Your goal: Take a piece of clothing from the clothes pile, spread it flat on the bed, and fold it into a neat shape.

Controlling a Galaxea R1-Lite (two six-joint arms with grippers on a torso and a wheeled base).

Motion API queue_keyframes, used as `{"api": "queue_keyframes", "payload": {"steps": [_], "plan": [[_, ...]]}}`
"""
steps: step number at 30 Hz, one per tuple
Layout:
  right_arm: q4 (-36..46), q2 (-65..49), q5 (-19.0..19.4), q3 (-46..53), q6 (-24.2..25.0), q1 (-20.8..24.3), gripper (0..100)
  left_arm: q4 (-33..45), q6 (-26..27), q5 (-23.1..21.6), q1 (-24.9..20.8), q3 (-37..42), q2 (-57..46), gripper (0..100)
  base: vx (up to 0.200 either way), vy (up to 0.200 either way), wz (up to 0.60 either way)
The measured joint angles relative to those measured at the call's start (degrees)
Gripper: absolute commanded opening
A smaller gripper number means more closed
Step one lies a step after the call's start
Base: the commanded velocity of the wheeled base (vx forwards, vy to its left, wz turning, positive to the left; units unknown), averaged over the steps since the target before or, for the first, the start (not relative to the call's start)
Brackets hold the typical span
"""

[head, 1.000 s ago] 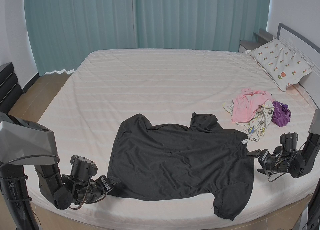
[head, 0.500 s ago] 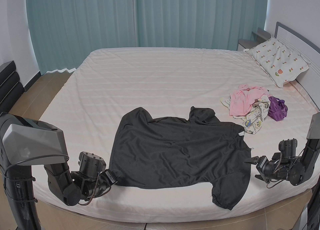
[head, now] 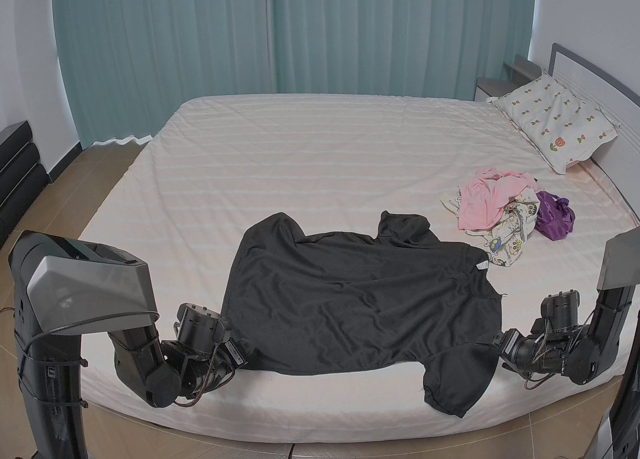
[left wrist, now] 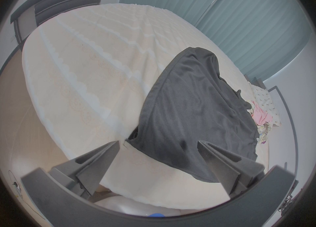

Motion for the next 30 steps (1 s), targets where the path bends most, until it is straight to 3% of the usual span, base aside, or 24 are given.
{"api": "queue_keyframes", "payload": {"steps": [4, 5, 16, 30], "plan": [[-4.49, 1.93, -0.35, 2.12, -1.94, 1.85, 100, 1.32, 0.57, 1.89, -0.11, -1.32, 0.83, 100, 0.0, 0.0, 0.0], [-6.33, 2.54, -0.57, 2.62, -2.28, 2.18, 100, 1.57, 0.63, 2.22, -0.11, -1.63, 1.05, 0, 0.0, 0.0, 0.0], [-23.48, 11.06, -3.15, 9.73, -5.06, 5.13, 100, 2.63, 0.76, 3.1, -0.09, -3.17, 2.13, 0, 0.0, 0.0, 0.0], [-24.47, 16.26, -3.25, 11.67, -8.02, 7.51, 100, 2.58, 0.38, 3.21, 0.55, 1.07, -0.27, 0, 0.0, 0.0, 0.0]]}}
